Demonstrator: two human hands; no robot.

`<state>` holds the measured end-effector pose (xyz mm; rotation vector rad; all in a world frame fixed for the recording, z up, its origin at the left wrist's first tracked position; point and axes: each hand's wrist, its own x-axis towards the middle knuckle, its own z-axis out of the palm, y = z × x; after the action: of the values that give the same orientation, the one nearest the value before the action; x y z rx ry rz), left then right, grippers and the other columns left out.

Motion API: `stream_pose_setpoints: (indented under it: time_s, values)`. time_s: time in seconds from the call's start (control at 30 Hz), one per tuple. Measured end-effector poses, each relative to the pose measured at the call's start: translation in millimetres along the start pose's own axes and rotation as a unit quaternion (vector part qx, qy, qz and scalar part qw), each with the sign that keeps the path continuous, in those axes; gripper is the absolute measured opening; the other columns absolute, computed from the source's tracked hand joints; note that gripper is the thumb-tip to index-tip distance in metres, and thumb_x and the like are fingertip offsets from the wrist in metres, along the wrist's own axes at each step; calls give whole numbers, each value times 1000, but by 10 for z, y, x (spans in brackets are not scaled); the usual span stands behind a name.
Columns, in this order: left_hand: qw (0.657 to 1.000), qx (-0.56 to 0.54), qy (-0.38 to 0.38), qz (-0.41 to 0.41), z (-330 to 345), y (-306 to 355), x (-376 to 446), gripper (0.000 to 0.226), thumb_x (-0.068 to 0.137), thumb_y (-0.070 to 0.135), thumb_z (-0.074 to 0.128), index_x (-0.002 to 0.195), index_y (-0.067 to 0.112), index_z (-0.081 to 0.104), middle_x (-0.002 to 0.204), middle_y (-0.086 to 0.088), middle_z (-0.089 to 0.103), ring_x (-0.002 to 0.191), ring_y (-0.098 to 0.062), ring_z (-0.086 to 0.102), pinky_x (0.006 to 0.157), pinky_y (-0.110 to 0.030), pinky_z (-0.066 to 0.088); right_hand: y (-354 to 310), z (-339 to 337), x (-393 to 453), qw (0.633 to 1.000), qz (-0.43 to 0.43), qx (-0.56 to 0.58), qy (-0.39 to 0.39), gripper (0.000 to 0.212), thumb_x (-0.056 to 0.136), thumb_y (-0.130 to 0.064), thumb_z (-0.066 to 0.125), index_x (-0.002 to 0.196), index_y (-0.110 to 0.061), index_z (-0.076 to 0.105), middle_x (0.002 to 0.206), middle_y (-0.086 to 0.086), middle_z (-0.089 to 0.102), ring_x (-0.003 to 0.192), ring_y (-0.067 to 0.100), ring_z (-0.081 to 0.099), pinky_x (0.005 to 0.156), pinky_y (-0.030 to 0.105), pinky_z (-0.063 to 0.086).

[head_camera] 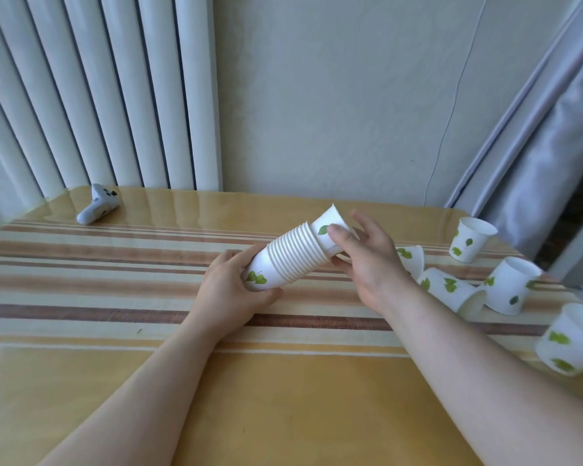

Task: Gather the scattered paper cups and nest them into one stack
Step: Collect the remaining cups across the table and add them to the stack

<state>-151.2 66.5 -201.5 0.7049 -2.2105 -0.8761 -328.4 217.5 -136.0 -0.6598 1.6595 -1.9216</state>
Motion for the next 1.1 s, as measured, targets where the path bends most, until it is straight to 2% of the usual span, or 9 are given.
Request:
stream_pose_setpoints:
  time_s: [0.2,0.3,0.4,0.5,0.6,0.7,0.83,1.0,1.1]
  values:
    - [1000,3,-3,9,-15,-47,4,73,74,33,88,141,49,64,111,12,65,108,-14,60,92,-34,52,-15,-177,-94,989,-11,-117,-88,78,85,-34,90,152,-29,51,137,-12,70,120,7,72,100,36,54]
    - [1000,-10,5,9,-20,-54,-3,73,74,31,89,140,50,65,111,14,66,107,-10,60,86,-25,47,-73,-319,-124,978,-26,-185,-91,105,68,-54,90,160,-27,46,147,-8,65,136,12,62,113,40,49]
    - [1000,-13,5,15,-27,-33,-11,70,74,30,91,137,51,66,107,15,66,104,-3,60,82,-22,45,-206,-499,-90,960,-79,-269,-23,77,76,-50,87,146,-33,60,137,-9,68,131,16,62,107,41,53]
    - [1000,2,-5,25,-21,-11,-14,68,74,35,93,136,47,68,101,17,67,102,0,59,78,-17,42,-298,-826,83,890,-110,-437,70,47,89,-37,80,135,-36,68,138,-10,66,138,24,53,113,46,47]
    - [999,8,-17,34,-27,11,-19,68,75,39,94,137,46,68,98,18,69,101,-2,60,79,-20,44,-322,-1084,259,796,-37,-600,71,60,90,-31,69,148,-34,57,157,-2,53,147,38,37,116,46,38]
    - [999,5,-22,35,-33,17,-18,70,75,39,95,139,47,67,100,18,70,102,-3,61,83,-24,48,-294,-1141,314,740,63,-669,22,74,87,-31,61,158,-40,42,166,-8,42,149,40,28,113,50,41]
    - [999,2,-26,32,-27,12,-9,72,74,39,95,140,46,67,104,15,71,103,-6,63,89,-34,54,-219,-1084,373,689,82,-720,-6,68,86,-29,59,151,-44,43,154,-12,51,140,36,33,101,50,36]
    - [999,2,-24,38,-29,4,-10,70,75,39,95,139,46,67,104,16,70,103,-4,63,85,-25,51,-211,-951,449,646,46,-761,-38,65,85,-21,62,142,-47,47,145,-7,49,141,33,30,119,71,18]
    - [999,-2,-27,39,-29,4,-8,71,75,40,94,140,47,66,106,17,70,105,-3,63,87,-27,52,-243,-834,430,635,-10,-769,-67,61,77,-28,72,132,-44,51,129,-4,44,131,31,39,122,64,21]
